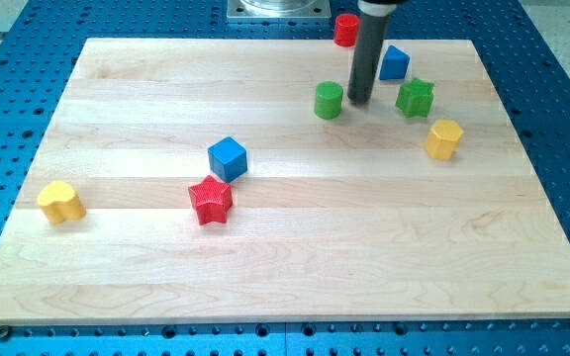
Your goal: Make a group of blocks with the blue cube red star and green circle
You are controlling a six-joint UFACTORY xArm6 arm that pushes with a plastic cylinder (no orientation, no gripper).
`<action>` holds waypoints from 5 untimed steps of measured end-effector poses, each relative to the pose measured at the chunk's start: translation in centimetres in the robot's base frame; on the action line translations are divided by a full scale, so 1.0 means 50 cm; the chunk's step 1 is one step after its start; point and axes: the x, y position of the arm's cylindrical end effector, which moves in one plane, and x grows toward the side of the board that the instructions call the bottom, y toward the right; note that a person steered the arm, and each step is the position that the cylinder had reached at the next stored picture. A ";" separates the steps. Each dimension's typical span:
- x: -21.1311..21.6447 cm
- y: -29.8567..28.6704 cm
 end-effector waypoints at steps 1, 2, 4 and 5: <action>0.008 0.147; 0.049 0.147; 0.135 -0.086; 0.234 -0.295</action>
